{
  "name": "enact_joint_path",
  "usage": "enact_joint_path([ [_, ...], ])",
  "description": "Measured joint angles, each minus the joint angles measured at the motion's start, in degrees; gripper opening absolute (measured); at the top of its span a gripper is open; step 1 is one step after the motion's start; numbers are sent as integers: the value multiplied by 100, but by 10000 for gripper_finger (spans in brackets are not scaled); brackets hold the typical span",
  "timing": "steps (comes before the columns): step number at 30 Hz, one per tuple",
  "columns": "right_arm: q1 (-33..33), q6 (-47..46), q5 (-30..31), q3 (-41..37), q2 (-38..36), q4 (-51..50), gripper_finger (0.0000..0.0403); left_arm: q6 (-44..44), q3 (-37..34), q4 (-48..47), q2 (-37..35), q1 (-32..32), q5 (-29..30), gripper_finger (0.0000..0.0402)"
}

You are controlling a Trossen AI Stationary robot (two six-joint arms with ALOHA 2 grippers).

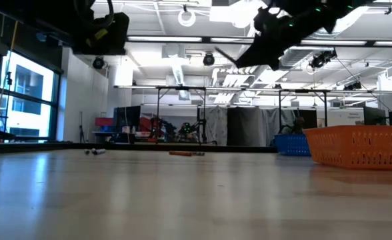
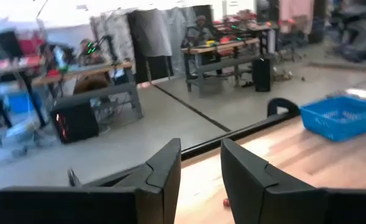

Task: Sort crayons
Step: Put the blue crayon into the orange bin

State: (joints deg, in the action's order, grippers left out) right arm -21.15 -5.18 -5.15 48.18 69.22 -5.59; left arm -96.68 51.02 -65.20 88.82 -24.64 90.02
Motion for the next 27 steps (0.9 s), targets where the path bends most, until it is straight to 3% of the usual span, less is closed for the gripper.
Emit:
enact_joint_path([
  [6, 432, -404, -150, -1388, -503, 2244, 0, 54, 30, 523, 0, 85, 0, 99],
  [12, 552, -444, -201, -1654, -526, 2639, 0, 1519, 369, 1502, 0, 100, -15, 99],
  [15, 553, -444, -209, -1654, -526, 2593, 0, 2792, 585, 2255, 0, 100, -599, 99],
  [19, 553, -355, -216, -1654, -526, 2584, 0, 5490, 680, 3910, 2, 200, -1815, 99],
  [22, 553, -267, -218, -1654, -524, 2515, 0, 7326, 685, 5193, 2, 343, -2302, 99],
  [25, 578, -233, -244, -1654, -524, 2403, 0, 8548, 685, 6079, 2, 552, -2562, 99],
  [27, 635, -196, -269, -1654, -522, 2325, 0, 8827, 685, 6350, 2, 746, -2633, 99],
])
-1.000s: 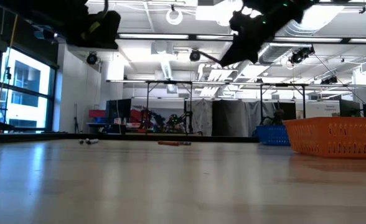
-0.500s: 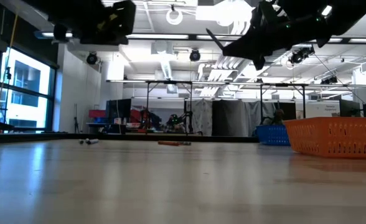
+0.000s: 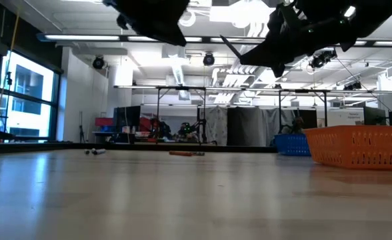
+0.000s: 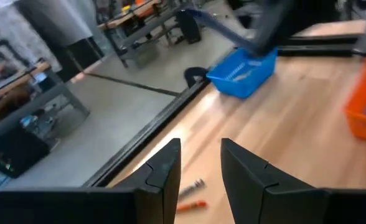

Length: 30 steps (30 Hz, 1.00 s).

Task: Sort crayons
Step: Put the blue crayon into the orange bin

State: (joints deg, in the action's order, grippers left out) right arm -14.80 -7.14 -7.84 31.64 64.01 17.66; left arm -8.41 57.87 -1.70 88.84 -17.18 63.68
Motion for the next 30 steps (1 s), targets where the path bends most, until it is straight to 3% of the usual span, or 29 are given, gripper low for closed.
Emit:
enact_joint_path([
  [5, 217, 223, -30, 0, 0, -92, 0, 152, -261, 1028, -2, 575, -455, 99],
  [10, 334, 309, -33, 0, 0, -132, 0, 1489, -1209, 4264, 0, 990, -2702, 99],
  [13, 337, 285, -32, 0, 0, -124, 0, 1610, -1625, 5282, 0, 1167, -3144, 99],
  [19, 333, 267, -30, 0, 0, 203, 0, 1465, -1798, 5585, 15, 1391, -4325, 99],
  [30, 478, -52, 341, 1, 20, 450, 0, 1363, -1687, 5585, 37, 1665, -4365, 99],
])
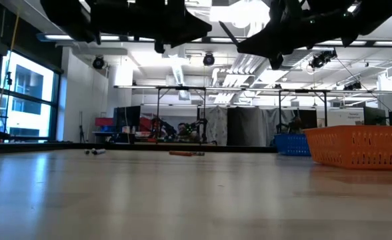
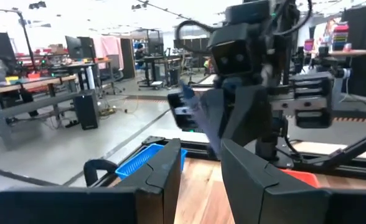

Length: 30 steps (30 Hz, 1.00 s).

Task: Sort crayons
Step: Put the blue crayon into the orange bin

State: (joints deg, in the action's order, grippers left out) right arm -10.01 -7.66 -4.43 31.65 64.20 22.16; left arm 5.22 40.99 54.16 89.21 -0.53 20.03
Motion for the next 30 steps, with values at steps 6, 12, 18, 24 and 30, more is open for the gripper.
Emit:
enact_joint_path([
  [6, 255, 0, 88, 1, 0, 231, 0, -351, 0, -27, 0, 134, -506, 101],
  [12, 301, -2, 91, 1, 0, 281, 0, -298, 0, -24, 0, 143, -924, 125],
  [18, 301, -38, 145, 1, 7, 285, 0, -308, 69, -41, 0, 167, -922, 154],
  [24, 305, -45, 285, 8, 373, 718, 0, -257, 254, -78, 0, 167, -923, 170],
  [30, 305, -45, 269, 98, 699, 994, 0, -259, 310, -257, 2, 167, -902, 173],
])
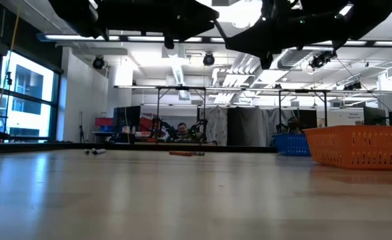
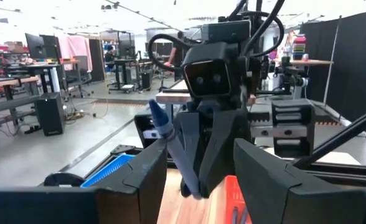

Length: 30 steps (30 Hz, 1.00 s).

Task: Sort crayons
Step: Put the blue crayon into the orange bin

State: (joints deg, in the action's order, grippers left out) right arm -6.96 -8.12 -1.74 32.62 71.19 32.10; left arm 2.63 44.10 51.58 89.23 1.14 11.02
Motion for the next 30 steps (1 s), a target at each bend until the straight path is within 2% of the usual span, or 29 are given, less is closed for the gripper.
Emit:
enact_joint_path([
  [6, 0, 57, -41, 171, 176, -2, 1, -1, 4, -20, 0, 3, 178, 173],
  [24, 81, 109, -78, 192, 193, 127, 1, -92, 4, -93, 0, 117, 200, 173],
  [30, 157, 151, -17, 192, 193, 164, 1, -94, 4, -91, 0, 114, -279, 173],
])
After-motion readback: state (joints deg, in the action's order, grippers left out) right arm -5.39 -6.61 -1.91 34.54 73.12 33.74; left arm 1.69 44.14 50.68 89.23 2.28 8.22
